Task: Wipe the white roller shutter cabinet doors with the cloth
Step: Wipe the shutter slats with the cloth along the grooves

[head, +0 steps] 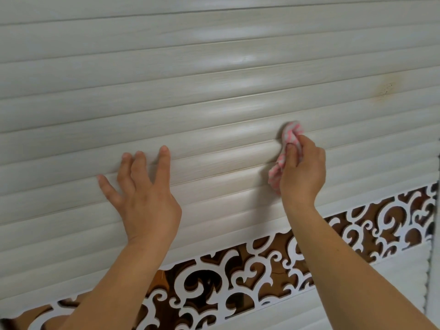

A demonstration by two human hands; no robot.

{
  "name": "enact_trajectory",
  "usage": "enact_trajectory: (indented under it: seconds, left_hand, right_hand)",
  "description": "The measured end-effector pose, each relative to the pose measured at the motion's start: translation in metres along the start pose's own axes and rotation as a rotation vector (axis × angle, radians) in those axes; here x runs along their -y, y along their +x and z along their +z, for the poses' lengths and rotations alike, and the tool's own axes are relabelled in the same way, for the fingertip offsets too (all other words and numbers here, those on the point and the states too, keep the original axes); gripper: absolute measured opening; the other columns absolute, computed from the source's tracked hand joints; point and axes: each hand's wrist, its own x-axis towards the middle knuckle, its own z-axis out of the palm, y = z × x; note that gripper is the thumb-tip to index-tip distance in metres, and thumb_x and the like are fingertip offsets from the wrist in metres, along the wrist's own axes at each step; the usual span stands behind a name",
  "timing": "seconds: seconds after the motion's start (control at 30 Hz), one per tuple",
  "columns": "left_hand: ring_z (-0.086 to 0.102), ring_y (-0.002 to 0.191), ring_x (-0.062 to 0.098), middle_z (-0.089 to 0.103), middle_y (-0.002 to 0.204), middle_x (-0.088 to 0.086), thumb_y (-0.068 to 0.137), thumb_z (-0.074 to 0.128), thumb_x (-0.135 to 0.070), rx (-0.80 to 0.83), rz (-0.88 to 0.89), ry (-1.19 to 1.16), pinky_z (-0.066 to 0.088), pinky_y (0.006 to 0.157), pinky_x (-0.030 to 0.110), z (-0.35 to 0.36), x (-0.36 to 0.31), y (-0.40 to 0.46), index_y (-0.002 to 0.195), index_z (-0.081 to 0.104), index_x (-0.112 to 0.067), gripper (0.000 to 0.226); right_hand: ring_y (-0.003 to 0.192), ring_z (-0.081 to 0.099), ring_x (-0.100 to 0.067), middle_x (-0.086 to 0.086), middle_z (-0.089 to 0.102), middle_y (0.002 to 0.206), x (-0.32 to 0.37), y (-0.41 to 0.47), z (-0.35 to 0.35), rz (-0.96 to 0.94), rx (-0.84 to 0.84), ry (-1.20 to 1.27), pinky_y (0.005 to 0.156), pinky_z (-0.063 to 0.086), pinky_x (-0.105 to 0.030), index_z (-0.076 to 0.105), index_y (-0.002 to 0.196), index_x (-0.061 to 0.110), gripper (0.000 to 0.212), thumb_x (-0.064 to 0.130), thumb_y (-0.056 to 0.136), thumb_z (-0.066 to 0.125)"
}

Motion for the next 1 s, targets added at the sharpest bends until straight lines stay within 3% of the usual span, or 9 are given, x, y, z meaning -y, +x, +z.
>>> enact_trajectory:
  seconds: [0.13,0.27,0.4,0.53,0.67,0.77,0.87,0.93,1.0]
  left_hand:
    - [0.021,0.134,0.042,0.033,0.137,0.025,0.065,0.061,0.016,-0.013,0.003,-0.019,0.005,0.104,0.068,0.002,0.0,-0.001,0.141,0.038,-0.017,0.086]
    - [0.021,0.135,0.042,0.033,0.138,0.025,0.065,0.061,0.016,-0.007,0.008,-0.024,0.004,0.105,0.068,0.002,0.001,-0.001,0.141,0.037,-0.019,0.088]
    - [0.023,0.134,0.042,0.035,0.137,0.025,0.063,0.061,0.016,-0.005,0.018,-0.017,0.006,0.102,0.07,-0.001,0.003,-0.001,0.141,0.038,-0.019,0.088]
    - [0.021,0.134,0.041,0.034,0.138,0.025,0.063,0.059,0.016,0.019,0.023,-0.002,0.005,0.103,0.07,-0.005,0.003,-0.002,0.142,0.035,-0.02,0.09]
    - [0.018,0.136,0.038,0.033,0.14,0.024,0.065,0.056,0.016,0.037,0.032,0.004,0.003,0.104,0.069,-0.006,0.004,-0.001,0.144,0.032,-0.022,0.091]
    - [0.017,0.136,0.038,0.032,0.14,0.024,0.066,0.057,0.015,0.04,0.031,0.009,0.002,0.104,0.068,-0.006,0.004,-0.002,0.144,0.031,-0.022,0.091]
    - [0.016,0.136,0.038,0.031,0.141,0.023,0.066,0.058,0.015,0.04,0.037,0.007,0.002,0.104,0.068,-0.004,0.006,-0.002,0.144,0.03,-0.022,0.091]
    - [0.018,0.135,0.038,0.033,0.14,0.024,0.065,0.059,0.015,0.032,0.044,0.009,0.003,0.104,0.068,-0.003,0.007,-0.002,0.144,0.031,-0.022,0.092]
    - [0.019,0.134,0.039,0.034,0.139,0.024,0.064,0.06,0.016,0.022,0.057,0.014,0.004,0.103,0.069,-0.002,0.008,-0.002,0.143,0.032,-0.021,0.092]
  right_hand:
    - [0.06,0.061,-0.005,0.014,0.045,0.091,0.014,-0.032,0.015,-0.043,0.132,0.117,0.064,0.055,-0.021,0.063,0.112,0.032,0.022,0.032,0.098,0.046]
    - [0.062,0.063,-0.022,0.002,0.049,0.097,0.027,-0.067,0.037,-0.183,0.294,0.129,0.061,0.056,-0.04,0.06,0.11,0.037,0.025,0.041,0.094,0.041]
    - [0.084,0.059,-0.013,-0.002,0.059,0.099,0.04,-0.091,0.043,-0.319,0.469,0.128,0.076,0.045,-0.017,0.065,0.117,0.025,0.026,0.023,0.094,0.053]
    - [0.077,0.06,-0.005,0.006,0.065,0.092,0.043,-0.069,0.016,-0.076,0.691,0.444,0.068,0.049,-0.016,0.064,0.111,0.02,0.019,0.017,0.095,0.055]
    - [0.063,0.058,-0.013,0.001,0.064,0.094,0.019,-0.026,-0.025,-0.067,0.321,0.348,0.046,0.046,-0.016,0.05,0.1,0.037,0.014,0.023,0.097,0.048]
    - [0.086,0.061,-0.019,0.003,0.059,0.104,-0.009,0.001,-0.039,-0.099,0.117,0.139,0.066,0.052,-0.031,0.049,0.106,0.036,0.015,0.023,0.099,0.045]
    - [0.107,0.046,-0.011,0.015,0.047,0.105,-0.026,0.009,-0.031,-0.132,0.017,-0.011,0.087,0.042,-0.019,0.061,0.111,0.019,0.023,0.011,0.097,0.044]
    - [0.099,0.042,0.005,0.013,0.043,0.106,-0.031,0.004,-0.022,-0.152,-0.025,0.034,0.082,0.038,-0.007,0.066,0.103,0.008,0.018,0.006,0.092,0.052]
    - [0.096,0.048,-0.002,0.009,0.046,0.104,-0.03,-0.007,-0.013,-0.2,-0.058,0.014,0.079,0.04,-0.015,0.067,0.095,0.011,0.013,0.008,0.088,0.057]
